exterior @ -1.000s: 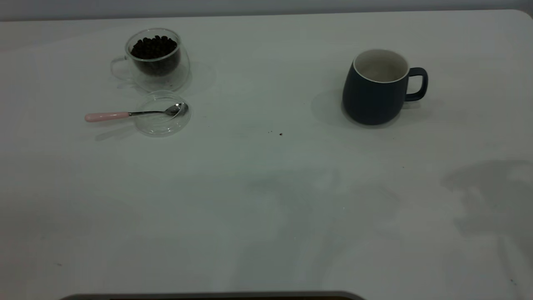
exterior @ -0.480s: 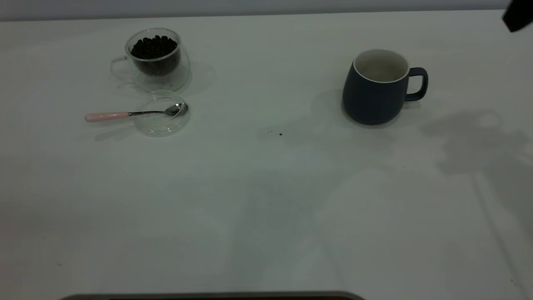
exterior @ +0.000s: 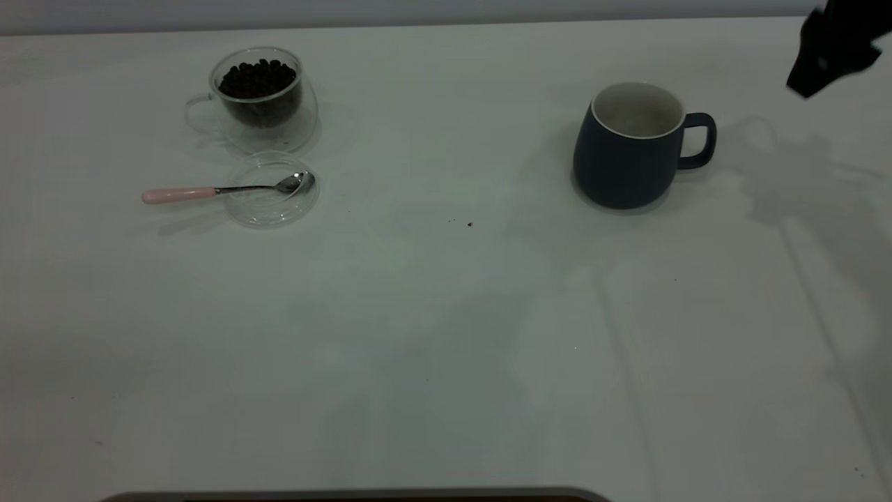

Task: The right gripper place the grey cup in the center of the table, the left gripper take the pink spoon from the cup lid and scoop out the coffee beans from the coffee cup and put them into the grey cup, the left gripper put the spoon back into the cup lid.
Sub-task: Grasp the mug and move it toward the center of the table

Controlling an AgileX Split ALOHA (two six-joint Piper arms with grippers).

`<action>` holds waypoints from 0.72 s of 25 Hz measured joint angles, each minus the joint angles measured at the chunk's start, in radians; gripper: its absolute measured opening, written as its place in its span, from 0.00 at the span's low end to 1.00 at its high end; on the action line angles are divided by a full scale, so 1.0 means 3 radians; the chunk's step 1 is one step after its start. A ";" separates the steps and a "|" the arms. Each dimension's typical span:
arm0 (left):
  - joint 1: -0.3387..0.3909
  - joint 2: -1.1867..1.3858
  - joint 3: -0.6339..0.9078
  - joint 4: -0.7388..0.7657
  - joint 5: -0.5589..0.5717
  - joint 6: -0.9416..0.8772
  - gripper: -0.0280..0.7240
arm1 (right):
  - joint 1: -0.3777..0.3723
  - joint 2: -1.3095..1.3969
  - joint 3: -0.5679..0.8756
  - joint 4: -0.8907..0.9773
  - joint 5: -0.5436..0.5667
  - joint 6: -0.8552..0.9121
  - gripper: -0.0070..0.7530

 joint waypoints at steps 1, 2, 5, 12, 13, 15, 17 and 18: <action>0.0000 0.0000 0.0000 0.0000 0.0000 0.0000 0.66 | 0.0000 0.0079 -0.0040 0.0042 0.0000 -0.0321 0.70; 0.0000 0.0000 0.0000 0.0000 0.0000 0.0000 0.66 | 0.0000 0.0137 -0.0076 0.0097 -0.0004 -0.0592 0.69; 0.0000 0.0000 0.0000 0.0000 0.0000 0.0000 0.66 | 0.0000 0.0292 -0.0123 0.0398 -0.0017 -0.1528 0.68; 0.0000 0.0000 0.0000 0.0000 0.0000 0.0000 0.66 | 0.0000 0.0444 -0.0127 0.1756 -0.0054 -0.3224 0.67; 0.0000 0.0000 0.0000 0.0000 0.0000 0.0000 0.66 | 0.0012 0.0463 -0.0134 0.1910 -0.0068 -0.3311 0.67; 0.0000 0.0000 0.0000 0.0000 0.0000 0.0000 0.66 | 0.0029 0.0508 -0.0155 0.2121 -0.0091 -0.3314 0.67; 0.0000 0.0000 0.0000 0.0000 0.0000 0.0003 0.66 | 0.0068 0.0561 -0.0170 0.2187 -0.0091 -0.3314 0.67; 0.0000 0.0000 0.0000 0.0000 0.0000 0.0006 0.66 | 0.0096 0.0589 -0.0173 0.2204 -0.0088 -0.3314 0.67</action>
